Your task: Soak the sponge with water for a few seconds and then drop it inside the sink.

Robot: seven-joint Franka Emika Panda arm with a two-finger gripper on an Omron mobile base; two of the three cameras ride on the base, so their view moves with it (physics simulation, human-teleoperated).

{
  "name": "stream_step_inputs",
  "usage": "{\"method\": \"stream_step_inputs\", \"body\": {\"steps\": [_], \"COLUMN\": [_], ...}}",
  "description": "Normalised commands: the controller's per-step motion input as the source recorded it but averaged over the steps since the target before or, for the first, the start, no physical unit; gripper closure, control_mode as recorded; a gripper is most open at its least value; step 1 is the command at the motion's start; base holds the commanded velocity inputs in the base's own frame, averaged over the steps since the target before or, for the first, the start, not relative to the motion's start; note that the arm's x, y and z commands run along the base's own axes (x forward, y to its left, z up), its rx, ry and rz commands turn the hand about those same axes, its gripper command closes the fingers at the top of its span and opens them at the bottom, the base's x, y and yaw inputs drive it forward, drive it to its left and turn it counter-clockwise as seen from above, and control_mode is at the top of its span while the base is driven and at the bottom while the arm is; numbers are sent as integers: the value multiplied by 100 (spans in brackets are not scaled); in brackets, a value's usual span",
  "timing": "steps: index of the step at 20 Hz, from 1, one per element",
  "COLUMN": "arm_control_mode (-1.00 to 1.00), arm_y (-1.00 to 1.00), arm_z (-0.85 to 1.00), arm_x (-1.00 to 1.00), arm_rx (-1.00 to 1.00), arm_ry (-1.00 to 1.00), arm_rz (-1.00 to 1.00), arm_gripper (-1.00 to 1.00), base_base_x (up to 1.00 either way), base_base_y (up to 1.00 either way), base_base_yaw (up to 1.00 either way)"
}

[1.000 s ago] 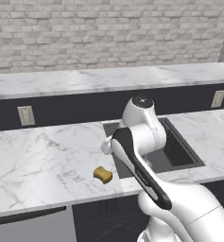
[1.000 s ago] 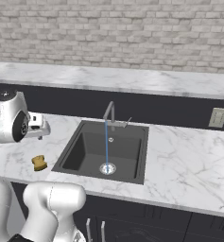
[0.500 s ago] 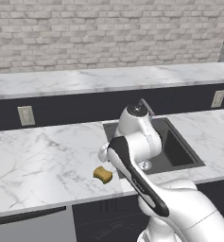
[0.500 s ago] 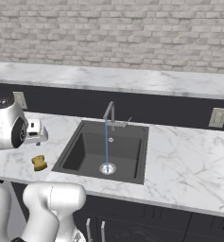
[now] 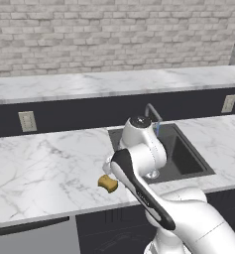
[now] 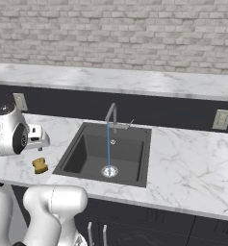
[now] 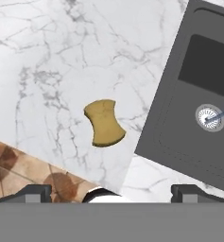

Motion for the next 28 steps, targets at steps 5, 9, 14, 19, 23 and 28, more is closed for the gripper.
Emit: {"method": "stream_step_inputs", "body": {"steps": [5,9,14,19,23,28], "arm_control_mode": [-100,-100,-100,-100,-100,-100], "arm_y": [2,2,13,30,30,7], "arm_z": [-25,-21,-5,0,0,-9], "arm_x": [19,25,18,19,11,2], "arm_rx": [0,0,0,-4,-9,-3], "arm_ry": [0,1,4,6,7,4], "arm_rz": [4,5,6,8,7,5], "arm_gripper": [-100,-100,-100,-100,-100,-100], "base_base_x": [0,0,0,0,0,0], "base_base_y": [0,0,0,0,0,0], "base_base_yaw": [0,0,0,0,0,0]}}
